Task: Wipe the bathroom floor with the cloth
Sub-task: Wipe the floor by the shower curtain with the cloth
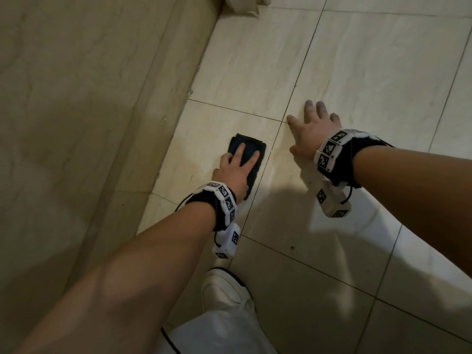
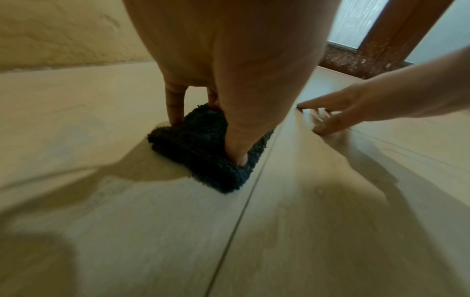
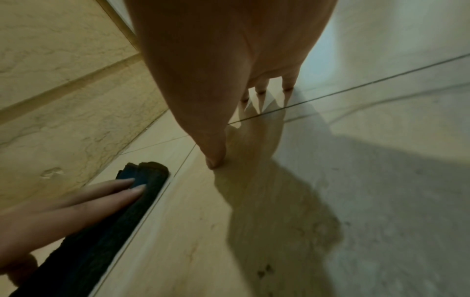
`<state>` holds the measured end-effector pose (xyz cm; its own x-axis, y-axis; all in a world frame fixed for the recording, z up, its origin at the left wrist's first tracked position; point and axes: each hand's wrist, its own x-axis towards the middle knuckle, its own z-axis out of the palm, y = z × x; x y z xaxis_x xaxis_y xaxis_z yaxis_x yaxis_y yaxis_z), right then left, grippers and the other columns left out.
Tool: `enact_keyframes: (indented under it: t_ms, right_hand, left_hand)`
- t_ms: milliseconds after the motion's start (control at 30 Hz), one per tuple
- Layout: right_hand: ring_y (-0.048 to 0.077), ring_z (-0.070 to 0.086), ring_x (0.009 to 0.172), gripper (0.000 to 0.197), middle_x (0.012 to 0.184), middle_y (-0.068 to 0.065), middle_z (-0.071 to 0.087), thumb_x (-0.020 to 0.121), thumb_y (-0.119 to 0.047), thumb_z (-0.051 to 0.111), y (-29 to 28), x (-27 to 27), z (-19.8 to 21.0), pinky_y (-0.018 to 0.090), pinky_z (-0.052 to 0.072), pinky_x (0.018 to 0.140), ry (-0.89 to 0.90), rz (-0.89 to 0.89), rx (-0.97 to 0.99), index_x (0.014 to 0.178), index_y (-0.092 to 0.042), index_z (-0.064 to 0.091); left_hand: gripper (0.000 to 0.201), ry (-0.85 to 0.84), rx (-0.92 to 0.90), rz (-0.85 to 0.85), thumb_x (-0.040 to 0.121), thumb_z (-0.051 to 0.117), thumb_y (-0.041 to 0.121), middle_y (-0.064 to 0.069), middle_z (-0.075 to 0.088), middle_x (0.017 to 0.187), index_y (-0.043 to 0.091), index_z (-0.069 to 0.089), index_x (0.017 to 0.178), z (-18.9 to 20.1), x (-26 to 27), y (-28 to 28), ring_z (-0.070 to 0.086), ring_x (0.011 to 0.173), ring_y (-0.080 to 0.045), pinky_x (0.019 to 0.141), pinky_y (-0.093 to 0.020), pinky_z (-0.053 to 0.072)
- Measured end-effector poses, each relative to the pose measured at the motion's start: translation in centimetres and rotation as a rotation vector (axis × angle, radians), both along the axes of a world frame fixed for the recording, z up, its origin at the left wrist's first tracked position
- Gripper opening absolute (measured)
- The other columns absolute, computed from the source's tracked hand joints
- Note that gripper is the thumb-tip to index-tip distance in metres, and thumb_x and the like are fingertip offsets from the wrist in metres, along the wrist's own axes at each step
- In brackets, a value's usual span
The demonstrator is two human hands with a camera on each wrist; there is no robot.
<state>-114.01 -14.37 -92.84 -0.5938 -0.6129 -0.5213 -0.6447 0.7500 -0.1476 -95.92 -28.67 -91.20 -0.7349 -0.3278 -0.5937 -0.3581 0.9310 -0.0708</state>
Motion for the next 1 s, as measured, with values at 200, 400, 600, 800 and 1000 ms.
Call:
enact_keyframes:
  t_ms: [200, 400, 600, 800, 1000]
  right_hand:
    - [0.039, -0.007, 0.150, 0.081, 0.164, 0.015, -0.009, 0.091, -0.047, 0.061, 0.2, 0.1, 0.1, 0.059, 0.011, 0.119, 0.001, 0.004, -0.016, 0.155, -0.033, 0.013]
    - [0.038, -0.006, 0.150, 0.079, 0.164, 0.014, -0.008, 0.091, -0.048, 0.060, 0.4, 0.1, -0.3, 0.059, 0.012, 0.119, 0.019, 0.004, -0.034, 0.155, -0.034, 0.014]
    - [0.039, -0.006, 0.150, 0.077, 0.163, 0.015, -0.007, 0.088, -0.044, 0.065, -0.1, 0.2, -0.4, 0.062, 0.014, 0.117, 0.025, -0.022, -0.021, 0.149, -0.034, 0.020]
    - [0.038, -0.007, 0.150, 0.081, 0.163, 0.014, -0.008, 0.088, -0.045, 0.065, 0.0, 0.1, -0.5, 0.061, 0.012, 0.118, 0.029, -0.019, -0.027, 0.152, -0.036, 0.015]
    - [0.038, -0.008, 0.150, 0.083, 0.163, 0.014, -0.009, 0.088, -0.045, 0.066, 0.0, 0.4, -0.4, 0.060, 0.011, 0.118, 0.034, -0.024, -0.022, 0.152, -0.036, 0.014]
  left_hand:
    - [0.101, -0.007, -0.006, -0.073, 0.084, 0.070, 0.022, 0.004, -0.014, 0.161, 0.043, -0.001, 0.153, -0.3, 0.5, 1.1, 0.013, 0.141, -0.030, 0.100, -0.048, 0.044]
    - [0.100, -0.002, -0.001, -0.092, 0.085, 0.070, 0.024, 0.007, -0.014, 0.162, 0.042, 0.000, 0.154, -0.4, 1.6, -1.6, 0.014, 0.142, -0.027, 0.096, -0.045, 0.047]
    - [0.100, -0.056, -0.022, 0.032, 0.087, 0.069, 0.020, 0.009, -0.016, 0.162, 0.042, -0.003, 0.154, -0.3, 3.8, -7.6, 0.009, 0.146, -0.027, 0.102, -0.047, 0.044]
    - [0.099, -0.093, -0.043, 0.141, 0.089, 0.067, 0.013, 0.008, -0.019, 0.162, 0.039, -0.003, 0.154, -0.5, 5.5, -12.3, 0.006, 0.147, -0.029, 0.109, -0.049, 0.038]
    - [0.099, -0.127, -0.068, 0.254, 0.089, 0.066, 0.007, 0.000, -0.013, 0.164, 0.032, -0.002, 0.156, -0.2, 8.6, -14.6, 0.012, 0.146, -0.036, 0.116, -0.043, 0.023]
